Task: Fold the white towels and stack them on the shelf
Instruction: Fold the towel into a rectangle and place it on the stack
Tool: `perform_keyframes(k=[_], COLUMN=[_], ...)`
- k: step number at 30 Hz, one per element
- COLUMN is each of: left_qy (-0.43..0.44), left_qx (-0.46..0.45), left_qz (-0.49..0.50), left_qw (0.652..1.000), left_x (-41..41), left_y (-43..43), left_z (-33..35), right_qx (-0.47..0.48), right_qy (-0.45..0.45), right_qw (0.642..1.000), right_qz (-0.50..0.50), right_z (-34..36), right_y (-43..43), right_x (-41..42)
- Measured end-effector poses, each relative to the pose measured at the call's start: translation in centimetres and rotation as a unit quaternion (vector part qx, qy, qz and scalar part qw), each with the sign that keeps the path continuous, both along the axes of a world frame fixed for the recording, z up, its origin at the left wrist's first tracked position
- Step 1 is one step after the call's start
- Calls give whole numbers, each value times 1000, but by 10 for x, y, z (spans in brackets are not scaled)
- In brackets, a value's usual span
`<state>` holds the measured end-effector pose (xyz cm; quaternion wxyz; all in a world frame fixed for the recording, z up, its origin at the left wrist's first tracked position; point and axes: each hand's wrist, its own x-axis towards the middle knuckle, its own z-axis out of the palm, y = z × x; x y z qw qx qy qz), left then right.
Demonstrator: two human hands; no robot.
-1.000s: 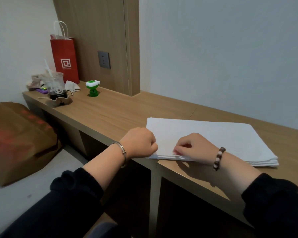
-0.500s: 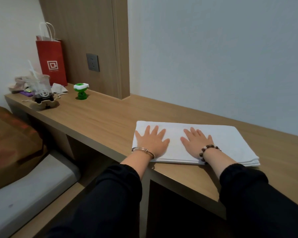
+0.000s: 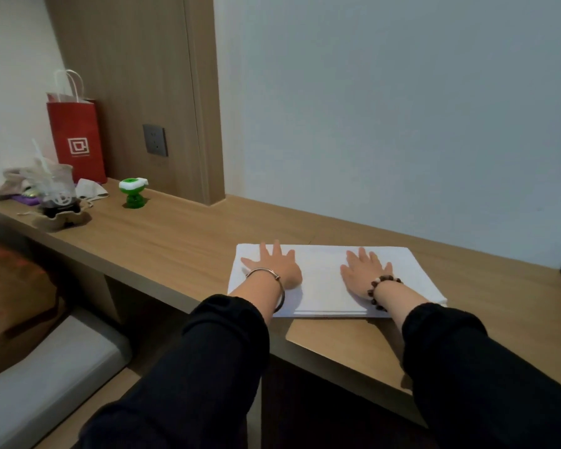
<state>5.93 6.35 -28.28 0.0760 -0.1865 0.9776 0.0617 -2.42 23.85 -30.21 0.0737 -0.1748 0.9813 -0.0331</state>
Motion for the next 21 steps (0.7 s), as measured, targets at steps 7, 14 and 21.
perform_keyframes(k=[7,14,21], left_qy=[35,82,-10], left_qx=[-12,-29,-11], left_qz=[-73,-11,9], left_qw=[997,996,1000], left_x=[-22,3,24], left_y=[9,-27,-31], left_z=[-25,-38,-16], right_qx=[-5,16,10], right_qy=[-3,23,66], right_qw=[999,996,991], right_qz=[32,-81,-117], right_z=[-13,-12,-4], right_y=[-23,56,56], right_x=[-2,-14,8])
